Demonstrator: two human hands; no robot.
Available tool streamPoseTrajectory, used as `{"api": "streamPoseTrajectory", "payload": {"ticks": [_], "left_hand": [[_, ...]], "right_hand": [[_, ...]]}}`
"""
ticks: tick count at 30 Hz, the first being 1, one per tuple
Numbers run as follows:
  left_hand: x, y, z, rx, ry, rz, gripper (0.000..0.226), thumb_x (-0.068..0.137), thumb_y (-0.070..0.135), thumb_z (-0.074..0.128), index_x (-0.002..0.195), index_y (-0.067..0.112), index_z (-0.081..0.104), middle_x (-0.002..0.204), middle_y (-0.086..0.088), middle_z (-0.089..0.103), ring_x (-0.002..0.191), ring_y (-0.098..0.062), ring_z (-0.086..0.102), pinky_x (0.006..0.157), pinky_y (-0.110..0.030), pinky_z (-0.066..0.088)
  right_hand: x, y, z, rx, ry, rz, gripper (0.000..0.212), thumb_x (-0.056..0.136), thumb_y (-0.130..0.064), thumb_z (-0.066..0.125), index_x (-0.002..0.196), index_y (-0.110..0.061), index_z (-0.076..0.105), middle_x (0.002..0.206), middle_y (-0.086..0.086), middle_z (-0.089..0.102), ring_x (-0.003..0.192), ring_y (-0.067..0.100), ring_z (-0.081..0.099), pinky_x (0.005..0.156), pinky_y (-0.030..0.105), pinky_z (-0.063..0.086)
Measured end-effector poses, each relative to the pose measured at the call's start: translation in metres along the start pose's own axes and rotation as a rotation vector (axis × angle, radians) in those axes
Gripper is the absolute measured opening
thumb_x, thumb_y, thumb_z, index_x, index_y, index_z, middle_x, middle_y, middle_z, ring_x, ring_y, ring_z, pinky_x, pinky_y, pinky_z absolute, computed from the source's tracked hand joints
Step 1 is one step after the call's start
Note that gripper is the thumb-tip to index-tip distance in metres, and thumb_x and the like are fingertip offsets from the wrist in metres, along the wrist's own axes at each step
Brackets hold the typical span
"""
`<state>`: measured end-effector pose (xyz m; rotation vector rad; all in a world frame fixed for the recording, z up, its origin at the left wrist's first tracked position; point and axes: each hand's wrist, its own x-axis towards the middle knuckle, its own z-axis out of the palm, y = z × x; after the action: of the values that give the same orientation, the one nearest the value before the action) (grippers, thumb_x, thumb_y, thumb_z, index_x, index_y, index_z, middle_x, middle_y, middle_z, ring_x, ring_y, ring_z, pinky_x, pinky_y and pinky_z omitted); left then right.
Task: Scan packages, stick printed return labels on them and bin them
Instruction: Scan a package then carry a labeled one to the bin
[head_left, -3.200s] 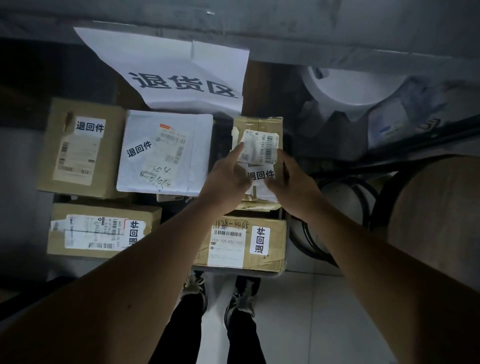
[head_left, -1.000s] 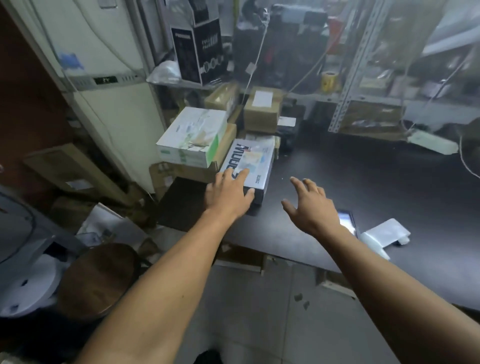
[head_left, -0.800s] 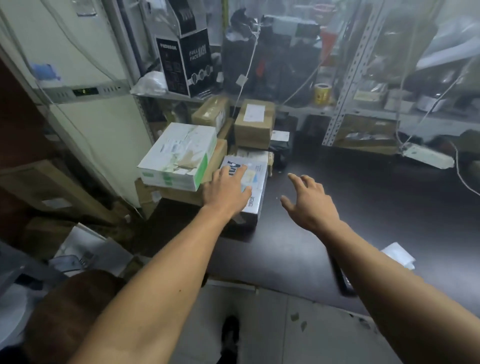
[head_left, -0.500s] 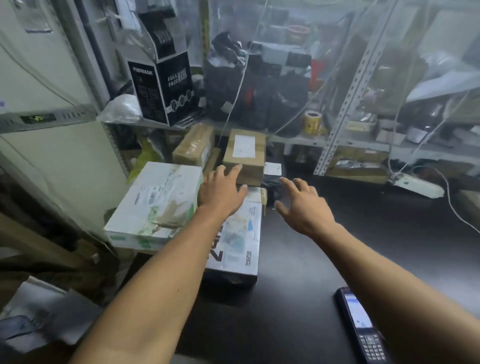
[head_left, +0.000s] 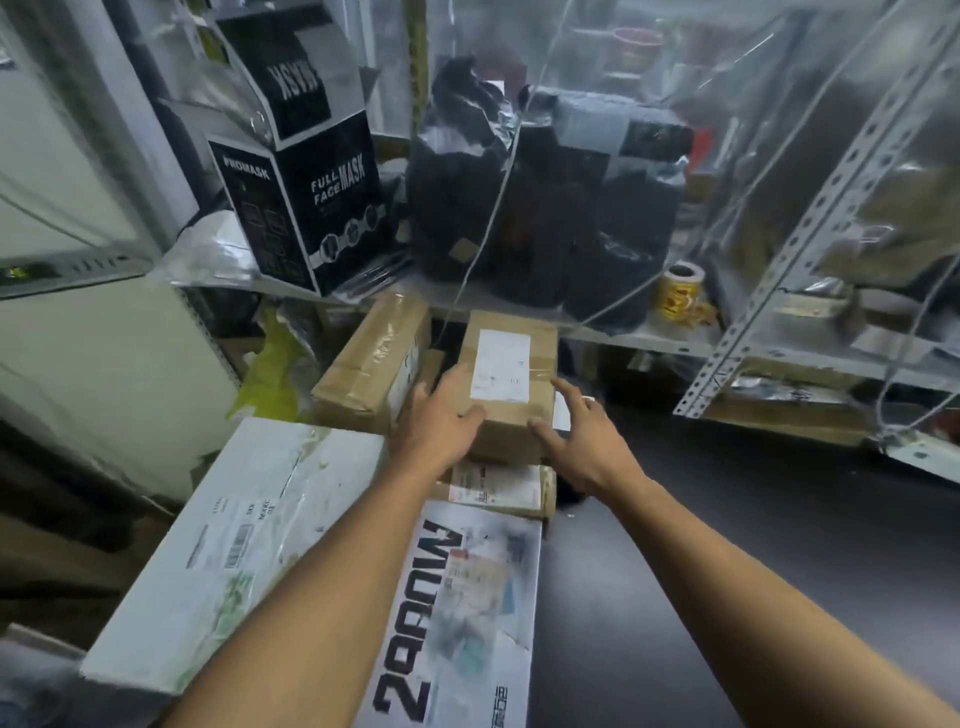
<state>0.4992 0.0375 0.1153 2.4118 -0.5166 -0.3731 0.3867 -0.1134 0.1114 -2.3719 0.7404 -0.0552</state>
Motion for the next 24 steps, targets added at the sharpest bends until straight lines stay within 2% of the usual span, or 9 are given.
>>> {"api": "streamPoseTrajectory", "payload": {"ticks": [4,7,9,11,15,19,22,24], "left_hand": [[0.028,-0.001,0.015,-0.181,-0.015,-0.028,0.062,0.092,0.050,0.060,0.146,0.049,0.029,0.145,0.002,0.050,0.132,-0.027,0.047,0.106,-0.052,0.042],[0.041,-0.003,0.024,-0.272,-0.081,-0.066,0.066,0.097,0.039,0.061,0.153,0.040,0.027,0.149,0.005,0.046,0.137,-0.022,0.042,0.110,-0.037,0.034],[0.044,-0.004,0.029,-0.351,-0.095,-0.079,0.067,0.098,0.032,0.060,0.155,0.035,0.025,0.153,0.005,0.041,0.140,-0.019,0.037,0.101,-0.026,0.029],[0.042,-0.004,0.031,-0.394,-0.086,-0.081,0.067,0.098,0.028,0.060,0.155,0.034,0.025,0.154,0.005,0.040,0.141,-0.018,0.035,0.097,-0.024,0.027],[0.027,-0.003,0.035,-0.447,-0.081,-0.044,0.071,0.096,0.028,0.064,0.154,0.041,0.026,0.150,0.006,0.045,0.137,-0.019,0.041,0.109,-0.036,0.037],[-0.003,0.004,0.038,-0.465,-0.143,0.025,0.079,0.094,0.032,0.066,0.152,0.050,0.017,0.138,0.016,0.045,0.123,-0.009,0.043,0.102,-0.032,0.041],[-0.025,0.011,0.037,-0.510,-0.207,0.050,0.082,0.092,0.042,0.064,0.147,0.062,0.008,0.142,0.008,0.049,0.119,-0.016,0.054,0.102,-0.044,0.048],[-0.040,0.018,0.038,-0.586,-0.309,0.080,0.086,0.089,0.045,0.067,0.147,0.062,0.006,0.149,0.004,0.045,0.126,-0.021,0.053,0.106,-0.047,0.045]], "right_hand": [[0.042,0.009,0.017,0.222,-0.038,0.034,0.071,0.094,-0.056,0.051,0.154,-0.035,0.019,0.155,0.011,0.036,0.139,0.030,0.039,0.111,0.043,0.034],[0.057,0.011,0.028,0.304,-0.070,0.047,0.074,0.094,-0.058,0.051,0.154,-0.038,0.015,0.154,0.008,0.039,0.135,0.031,0.043,0.110,0.042,0.037],[0.060,0.013,0.032,0.337,-0.063,0.045,0.075,0.094,-0.054,0.055,0.155,-0.037,0.013,0.154,0.005,0.038,0.135,0.030,0.043,0.108,0.039,0.037],[0.058,0.015,0.033,0.358,-0.043,0.030,0.075,0.094,-0.049,0.057,0.155,-0.036,0.015,0.155,0.004,0.038,0.135,0.030,0.043,0.108,0.039,0.037],[0.034,0.019,0.028,0.429,0.021,0.032,0.074,0.093,-0.046,0.060,0.154,-0.036,0.019,0.151,0.002,0.041,0.131,0.024,0.045,0.106,0.038,0.041],[-0.009,0.031,0.015,0.471,0.091,0.030,0.074,0.092,-0.046,0.062,0.151,-0.045,0.019,0.144,-0.006,0.043,0.123,0.018,0.049,0.100,0.040,0.049],[-0.051,0.043,-0.003,0.507,0.131,0.035,0.073,0.093,-0.042,0.063,0.151,-0.046,0.019,0.138,-0.016,0.040,0.119,0.009,0.046,0.092,0.024,0.047],[-0.081,0.055,-0.014,0.525,0.139,0.053,0.072,0.093,-0.042,0.063,0.149,-0.051,0.020,0.140,-0.021,0.038,0.122,0.008,0.046,0.099,0.028,0.044]]}}
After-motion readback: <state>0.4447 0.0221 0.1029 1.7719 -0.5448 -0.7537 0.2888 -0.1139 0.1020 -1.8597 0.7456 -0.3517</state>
